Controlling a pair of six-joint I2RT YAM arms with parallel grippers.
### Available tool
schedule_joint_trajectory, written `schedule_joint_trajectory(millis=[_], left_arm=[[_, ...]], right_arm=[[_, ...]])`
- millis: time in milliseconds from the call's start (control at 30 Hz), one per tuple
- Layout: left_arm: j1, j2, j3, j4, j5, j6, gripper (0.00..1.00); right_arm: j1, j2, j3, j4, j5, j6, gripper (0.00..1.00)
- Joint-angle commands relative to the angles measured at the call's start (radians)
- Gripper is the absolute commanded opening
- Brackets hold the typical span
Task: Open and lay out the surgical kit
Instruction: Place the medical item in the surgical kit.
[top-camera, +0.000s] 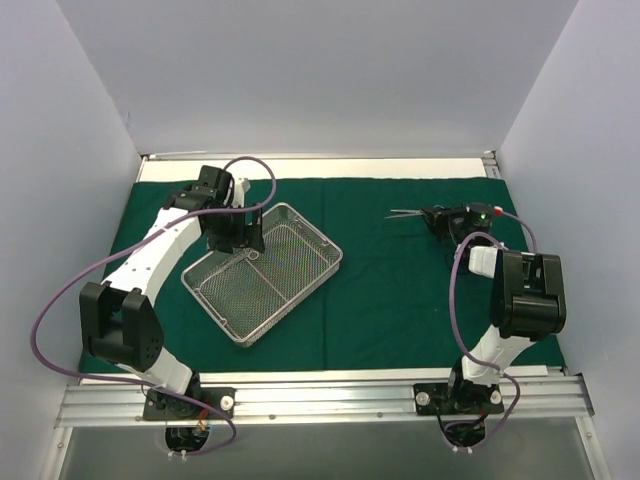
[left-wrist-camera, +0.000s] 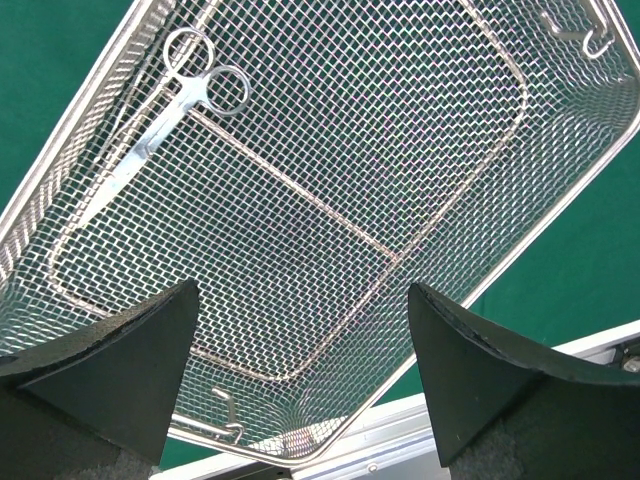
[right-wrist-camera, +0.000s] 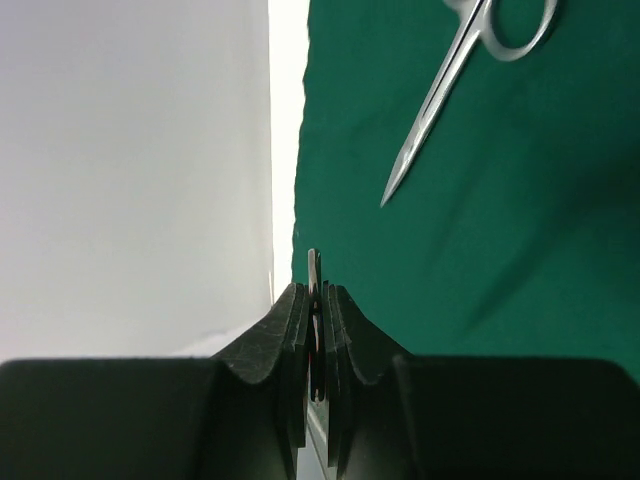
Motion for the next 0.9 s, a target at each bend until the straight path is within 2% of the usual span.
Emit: schedule_joint_trajectory(millis=[0,100,400,867], left_arm=[[0.009,-0.030,-0.009,0.054,0.044,0.003,0.94],[0.012,-0.021,-0.009,0.062,0.085,0.004,0.94],[0.016,-0.010,0.009,0.051,0.092,0.023,0.94],[0.026,0.014,0.018,0.042,0.105,0.035,0.94]], right_arm=[[-0.031,0.011,0.007,0.136,0.028,0.011,0.00],[-0.049,0.037,0.024,0.110,0.026,-0.015,0.00],[-0.063,0.058,0.011,0.032,0.098,-0.046,0.00],[-0.107,0.123,0.016,-0.032,0.089,-0.125,0.00]])
